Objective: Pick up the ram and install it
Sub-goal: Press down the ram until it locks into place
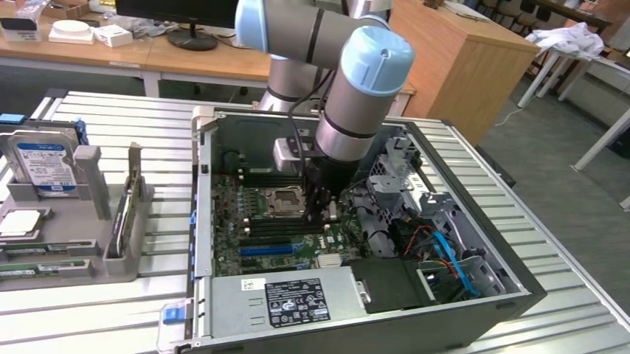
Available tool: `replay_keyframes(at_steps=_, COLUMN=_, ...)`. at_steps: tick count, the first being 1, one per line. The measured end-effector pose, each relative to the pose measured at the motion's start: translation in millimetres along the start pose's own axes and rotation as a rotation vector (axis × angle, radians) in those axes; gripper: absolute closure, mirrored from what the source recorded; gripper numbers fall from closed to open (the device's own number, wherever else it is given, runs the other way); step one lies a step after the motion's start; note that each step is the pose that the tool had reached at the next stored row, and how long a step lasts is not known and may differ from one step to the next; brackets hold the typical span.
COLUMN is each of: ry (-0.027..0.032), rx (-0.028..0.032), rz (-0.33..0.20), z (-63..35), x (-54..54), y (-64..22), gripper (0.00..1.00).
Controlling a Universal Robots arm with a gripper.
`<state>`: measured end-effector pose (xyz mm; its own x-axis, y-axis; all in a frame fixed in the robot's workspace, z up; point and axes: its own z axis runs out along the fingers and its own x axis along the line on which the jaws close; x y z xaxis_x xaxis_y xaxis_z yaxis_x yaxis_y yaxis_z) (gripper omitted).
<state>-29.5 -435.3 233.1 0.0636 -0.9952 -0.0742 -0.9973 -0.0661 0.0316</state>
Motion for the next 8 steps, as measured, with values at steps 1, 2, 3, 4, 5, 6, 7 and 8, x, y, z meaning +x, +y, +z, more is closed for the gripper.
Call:
replay_keyframes(at_steps=1, ry=0.0002, rx=-0.0001, rz=0.0, z=0.3, x=0.0, y=0.0, gripper=0.9)
replay_keyframes(at_steps=2, ry=0.0003, rx=-0.0001, rz=0.0, z=0.2, x=0.1, y=0.0, gripper=0.9)
replay_keyframes(at_steps=3, ry=0.0003, rx=-0.0001, rz=0.0, z=0.2, x=0.0, y=0.0, gripper=0.9)
replay_keyframes(at_steps=4, ry=0.0001, rx=0.0, rz=0.0, z=0.3, x=0.0, y=0.0, gripper=0.9)
replay_keyframes(at_steps=5, ry=0.0002, rx=0.0, rz=0.0, z=0.3, x=0.0, y=0.0, gripper=0.9)
replay_keyframes(at_steps=6, ry=0.0001, rx=0.0, rz=0.0, z=0.3, x=0.0, y=0.0, gripper=0.9)
replay_keyframes(at_steps=7, ry=0.0002, rx=0.0, rz=0.0, z=0.3, x=0.0, y=0.0, gripper=0.9)
replay_keyframes(at_steps=8, ry=0.0001, rx=0.0, rz=0.0, z=0.3, x=0.0, y=0.0, gripper=0.9)
